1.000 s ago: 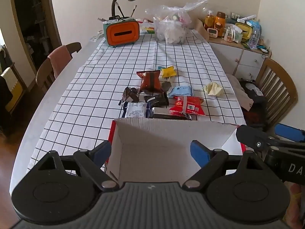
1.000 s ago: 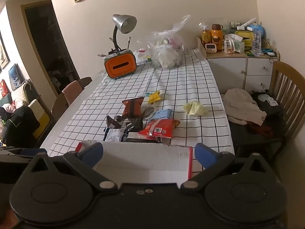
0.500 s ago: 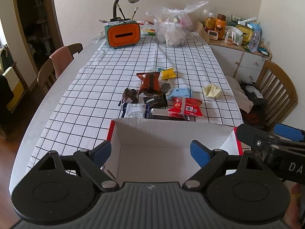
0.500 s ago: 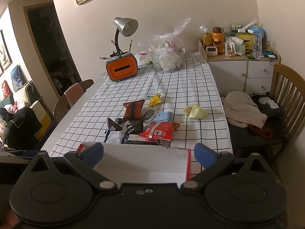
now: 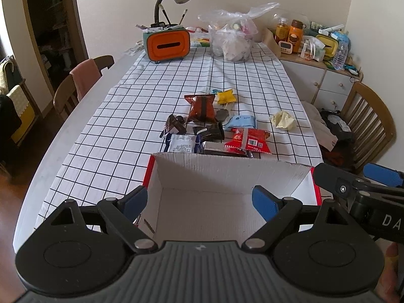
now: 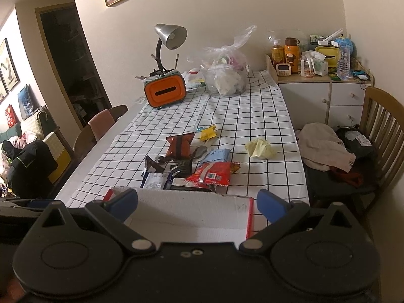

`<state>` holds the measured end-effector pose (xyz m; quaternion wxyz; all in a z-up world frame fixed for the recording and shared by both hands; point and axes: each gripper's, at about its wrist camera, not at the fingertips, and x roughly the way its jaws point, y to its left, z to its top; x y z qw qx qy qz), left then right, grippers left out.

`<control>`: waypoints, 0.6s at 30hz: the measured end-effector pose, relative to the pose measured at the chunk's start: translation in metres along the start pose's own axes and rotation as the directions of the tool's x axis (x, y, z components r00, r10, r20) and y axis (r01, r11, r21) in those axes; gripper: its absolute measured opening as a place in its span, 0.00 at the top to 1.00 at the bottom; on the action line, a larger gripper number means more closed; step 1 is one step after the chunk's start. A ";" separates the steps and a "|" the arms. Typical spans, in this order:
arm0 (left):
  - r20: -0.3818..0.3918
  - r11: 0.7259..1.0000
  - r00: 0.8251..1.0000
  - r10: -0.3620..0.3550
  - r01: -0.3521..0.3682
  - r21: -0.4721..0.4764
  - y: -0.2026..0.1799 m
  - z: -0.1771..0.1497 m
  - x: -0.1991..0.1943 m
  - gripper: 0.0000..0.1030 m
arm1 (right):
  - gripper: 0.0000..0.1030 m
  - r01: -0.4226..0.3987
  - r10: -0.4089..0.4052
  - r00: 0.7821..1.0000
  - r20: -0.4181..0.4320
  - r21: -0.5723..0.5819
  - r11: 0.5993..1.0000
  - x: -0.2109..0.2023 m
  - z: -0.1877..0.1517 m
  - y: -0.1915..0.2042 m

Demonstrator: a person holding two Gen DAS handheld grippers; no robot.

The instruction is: Organize snacks

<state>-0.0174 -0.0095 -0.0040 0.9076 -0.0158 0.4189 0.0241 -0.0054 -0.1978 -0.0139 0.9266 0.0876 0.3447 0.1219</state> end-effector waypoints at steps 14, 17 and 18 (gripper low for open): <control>0.014 1.000 1.000 -0.013 0.013 0.019 0.007 0.006 0.004 0.12 | 0.03 0.018 -0.018 1.000 0.014 -0.007 1.000 0.003 0.003 0.009; 0.017 1.000 1.000 -0.015 0.014 0.024 0.008 0.008 0.005 0.12 | 0.03 0.022 -0.022 1.000 0.015 -0.009 1.000 0.004 0.003 0.010; 0.018 1.000 1.000 -0.016 0.015 0.026 0.008 0.007 0.006 0.12 | 0.03 0.024 -0.024 1.000 0.016 -0.009 1.000 0.003 0.003 0.010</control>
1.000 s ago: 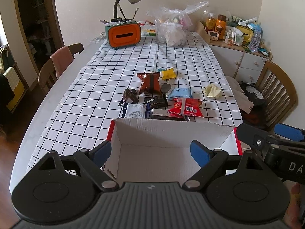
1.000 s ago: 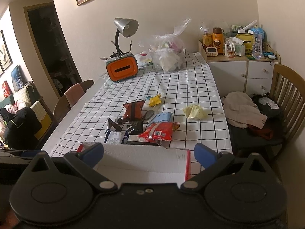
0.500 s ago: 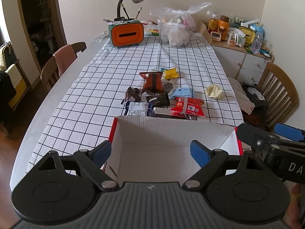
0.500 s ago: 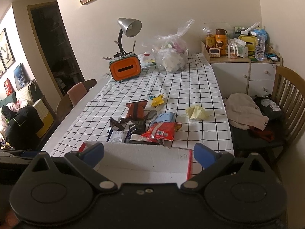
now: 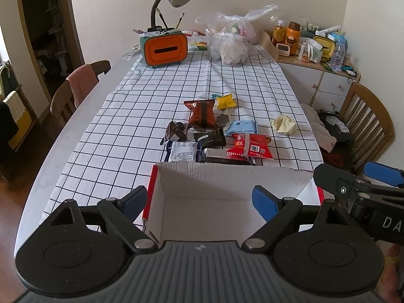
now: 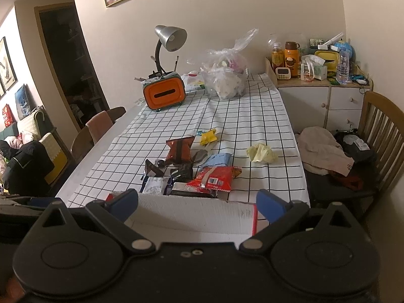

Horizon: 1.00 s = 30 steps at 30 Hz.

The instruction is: Organize snacks

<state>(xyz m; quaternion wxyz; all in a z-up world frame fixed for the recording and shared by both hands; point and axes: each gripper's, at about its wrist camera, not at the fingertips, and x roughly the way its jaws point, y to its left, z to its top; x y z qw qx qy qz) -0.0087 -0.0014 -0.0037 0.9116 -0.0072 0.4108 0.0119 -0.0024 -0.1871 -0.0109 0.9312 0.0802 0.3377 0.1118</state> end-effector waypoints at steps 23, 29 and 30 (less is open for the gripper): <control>0.025 0.999 1.000 0.011 -0.012 0.037 -0.003 0.012 0.005 0.12 | 0.03 0.002 -0.002 1.000 0.008 -0.003 1.000 0.003 0.007 -0.002; 0.030 0.999 1.000 -0.002 0.001 0.036 0.003 0.016 0.011 0.12 | 0.03 0.008 -0.008 1.000 0.003 -0.007 1.000 0.008 0.010 -0.001; 0.030 0.999 1.000 -0.002 0.001 0.036 0.003 0.016 0.011 0.12 | 0.03 0.010 -0.010 1.000 0.001 -0.009 1.000 0.010 0.012 0.001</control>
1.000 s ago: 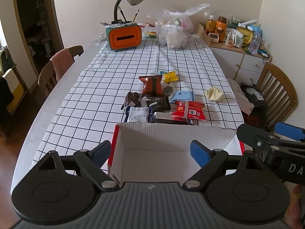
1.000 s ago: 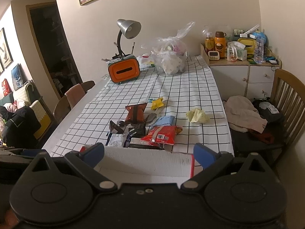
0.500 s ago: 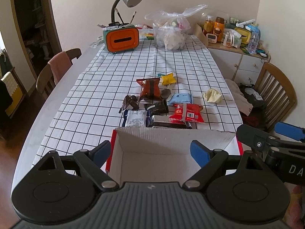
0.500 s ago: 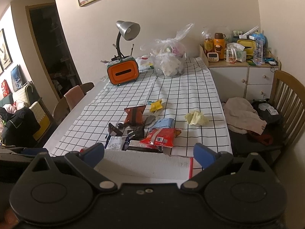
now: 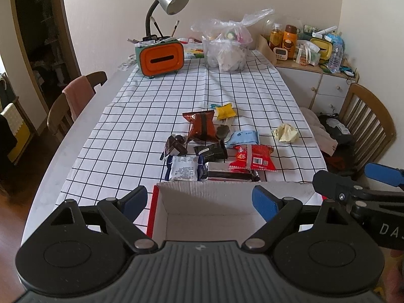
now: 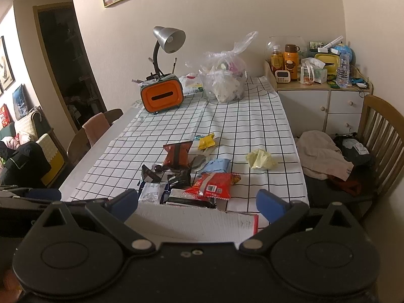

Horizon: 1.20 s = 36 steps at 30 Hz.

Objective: Organize snacks
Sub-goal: 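Reach the right gripper toward the red chip bag and open it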

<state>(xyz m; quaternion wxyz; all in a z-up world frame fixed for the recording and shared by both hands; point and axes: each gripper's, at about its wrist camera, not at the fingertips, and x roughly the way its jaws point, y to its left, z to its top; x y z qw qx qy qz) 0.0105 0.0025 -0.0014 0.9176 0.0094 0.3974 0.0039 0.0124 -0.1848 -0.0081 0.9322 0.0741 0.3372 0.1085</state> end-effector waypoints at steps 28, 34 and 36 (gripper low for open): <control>-0.218 0.989 0.972 -0.087 0.110 0.098 0.077 0.109 0.158 0.12 | 0.06 0.088 -0.060 0.957 -0.283 0.087 0.992 0.152 0.078 -0.007; -0.284 0.992 0.955 -0.084 0.107 0.069 0.092 0.119 0.209 0.12 | 0.07 0.138 -0.057 0.918 -0.392 0.182 0.974 0.196 0.077 -0.018; -0.305 0.993 0.949 -0.083 0.106 0.058 0.096 0.120 0.223 0.12 | 0.07 0.153 -0.056 0.905 -0.423 0.199 0.968 0.210 0.075 -0.021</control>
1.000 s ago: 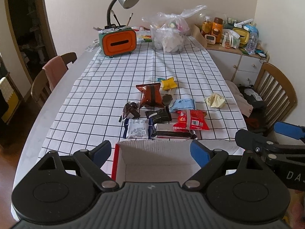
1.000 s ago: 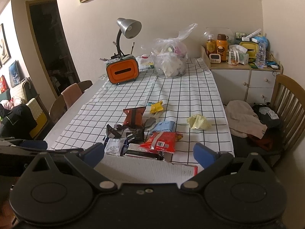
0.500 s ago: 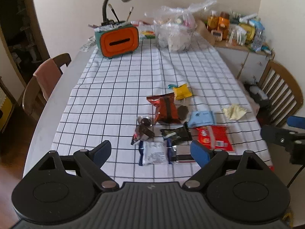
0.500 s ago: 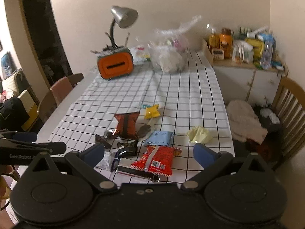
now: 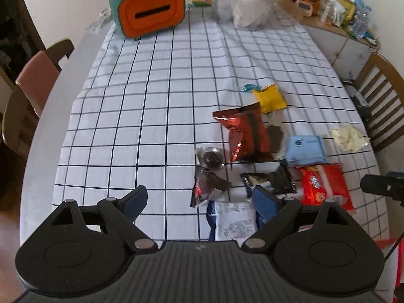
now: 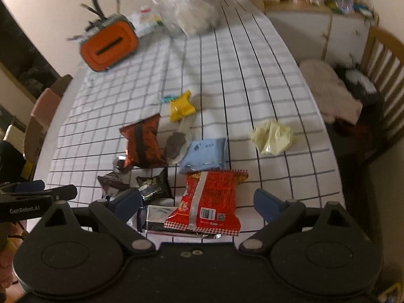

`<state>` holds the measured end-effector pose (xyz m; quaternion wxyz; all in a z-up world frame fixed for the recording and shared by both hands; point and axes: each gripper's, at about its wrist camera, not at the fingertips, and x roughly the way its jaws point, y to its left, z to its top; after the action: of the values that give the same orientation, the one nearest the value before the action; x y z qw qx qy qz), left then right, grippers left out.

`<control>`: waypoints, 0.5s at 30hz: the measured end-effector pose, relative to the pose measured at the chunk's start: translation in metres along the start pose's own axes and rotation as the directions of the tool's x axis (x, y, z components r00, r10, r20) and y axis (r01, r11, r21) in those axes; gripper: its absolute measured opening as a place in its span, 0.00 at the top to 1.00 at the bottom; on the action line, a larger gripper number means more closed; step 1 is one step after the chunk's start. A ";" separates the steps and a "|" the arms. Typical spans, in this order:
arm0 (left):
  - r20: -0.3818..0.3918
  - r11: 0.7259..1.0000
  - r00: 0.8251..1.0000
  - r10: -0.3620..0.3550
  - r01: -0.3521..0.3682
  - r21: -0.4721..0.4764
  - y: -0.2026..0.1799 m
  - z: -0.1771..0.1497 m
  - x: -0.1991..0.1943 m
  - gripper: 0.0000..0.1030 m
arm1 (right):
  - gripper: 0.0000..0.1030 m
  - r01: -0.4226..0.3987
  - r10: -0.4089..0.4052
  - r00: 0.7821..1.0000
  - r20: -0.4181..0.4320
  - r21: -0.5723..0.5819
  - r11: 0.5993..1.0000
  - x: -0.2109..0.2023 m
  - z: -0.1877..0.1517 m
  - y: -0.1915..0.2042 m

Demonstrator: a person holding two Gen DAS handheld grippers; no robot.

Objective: Organize snacks
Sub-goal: 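Reach the right gripper toward the red chip bag and open it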

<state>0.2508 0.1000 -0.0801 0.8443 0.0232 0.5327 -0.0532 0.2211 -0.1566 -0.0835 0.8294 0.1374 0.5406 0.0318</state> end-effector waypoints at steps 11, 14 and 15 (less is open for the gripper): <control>-0.079 1.000 0.997 0.011 -0.013 -0.024 0.013 0.037 0.065 0.12 | 0.11 0.032 -0.019 0.987 -0.158 0.082 0.996 0.060 0.006 -0.003; -0.100 1.000 0.995 0.018 -0.019 -0.016 0.009 0.042 0.084 0.13 | 0.12 0.041 -0.024 0.983 -0.181 0.087 0.995 0.068 0.006 -0.004; -0.109 1.000 0.994 0.014 -0.016 -0.016 0.007 0.043 0.089 0.13 | 0.12 0.041 -0.024 0.982 -0.185 0.090 0.995 0.070 0.006 -0.004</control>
<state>0.3283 0.0973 -0.1418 0.8146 0.0230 0.5781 -0.0410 0.2554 -0.1479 -0.1448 0.7691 0.1636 0.6179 0.0054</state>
